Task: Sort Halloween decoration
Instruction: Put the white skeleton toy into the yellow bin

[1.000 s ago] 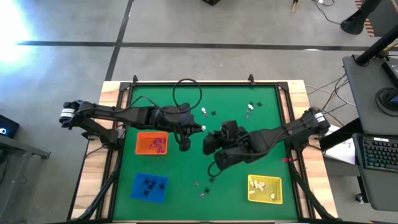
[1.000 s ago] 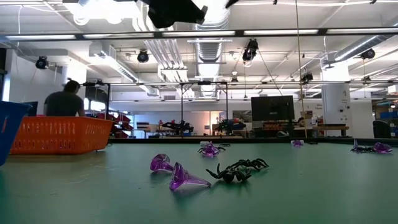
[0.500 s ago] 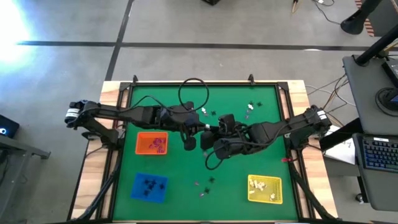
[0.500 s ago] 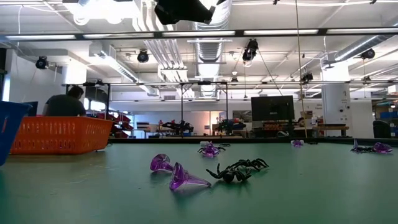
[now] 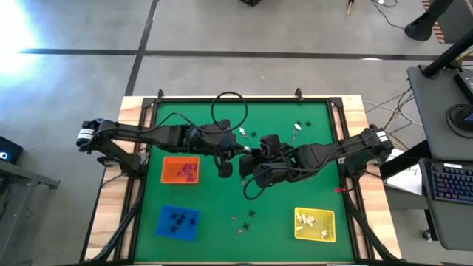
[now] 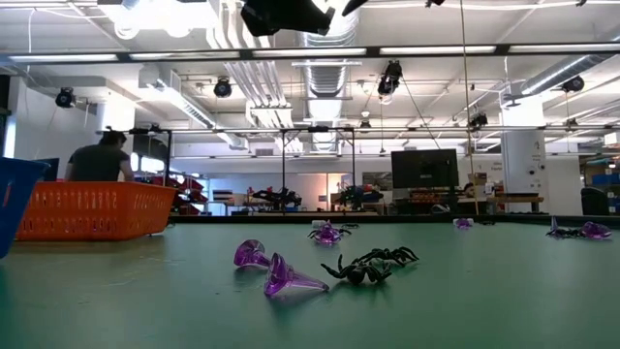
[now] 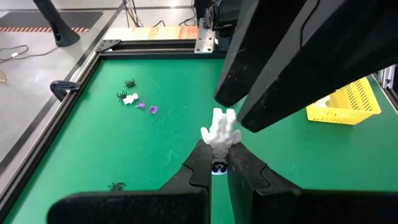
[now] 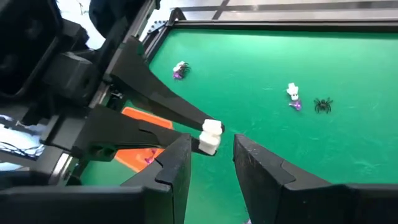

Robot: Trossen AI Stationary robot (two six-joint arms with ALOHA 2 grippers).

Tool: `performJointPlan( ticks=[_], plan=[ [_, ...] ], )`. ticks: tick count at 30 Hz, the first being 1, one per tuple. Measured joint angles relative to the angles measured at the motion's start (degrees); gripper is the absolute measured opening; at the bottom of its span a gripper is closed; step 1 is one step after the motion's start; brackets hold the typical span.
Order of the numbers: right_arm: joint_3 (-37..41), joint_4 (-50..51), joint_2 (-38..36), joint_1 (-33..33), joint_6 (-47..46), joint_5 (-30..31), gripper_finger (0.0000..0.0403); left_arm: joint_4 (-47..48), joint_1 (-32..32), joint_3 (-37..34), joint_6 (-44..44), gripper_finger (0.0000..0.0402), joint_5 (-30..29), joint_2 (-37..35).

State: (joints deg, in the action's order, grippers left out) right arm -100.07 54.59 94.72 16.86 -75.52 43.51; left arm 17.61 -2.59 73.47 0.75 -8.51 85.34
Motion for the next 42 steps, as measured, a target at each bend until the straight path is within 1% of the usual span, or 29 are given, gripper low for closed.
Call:
performJointPlan(
  ticks=[13, 16, 19, 24, 26, 30, 34, 42],
  plan=[
    [0.1, -0.1, 0.0, -2.1, 1.9, -0.3, 0.0111, -1.7, 0.0, 0.0, -0.5, 0.0001, 0.0, 0.0],
    [0.1, -0.1, 0.0, -2.3, 2.7, -0.5, 0.0105, -1.8, 0.0, 0.0, -1.4, 0.0001, 0.0, 0.0],
    [0.2, -0.3, 0.0, -2.3, 3.4, -0.5, 0.0084, -2.1, 0.0, 0.0, -1.7, 0.0001, 0.0, 0.0],
    [0.7, -0.5, 0.0, -2.2, 3.6, -0.4, 0.0025, -2.3, 0.0, 0.0, -1.7, 0.0001, -0.1, 0.0],
    [1.0, -0.5, 0.0, -2.2, 4.6, -0.4, 0.0016, -2.2, 0.0, 0.0, -1.7, 0.0001, -0.1, 0.1],
    [1.2, -0.4, 0.0, -2.2, 5.8, -0.4, 0.0011, -2.1, 0.1, -0.1, -1.7, 0.0002, -0.1, 0.1],
    [1.2, -1.4, 0.0, -2.2, 6.6, -0.3, 0.001, -2.1, 0.1, -0.1, -1.7, 0.0022, -0.1, -0.1],
    [1.5, -2.8, 0.1, -1.7, 8.6, -0.8, 0.0008, -0.5, 0.0, 0.0, -2.2, 0.0097, -0.1, -0.5]
  ],
)
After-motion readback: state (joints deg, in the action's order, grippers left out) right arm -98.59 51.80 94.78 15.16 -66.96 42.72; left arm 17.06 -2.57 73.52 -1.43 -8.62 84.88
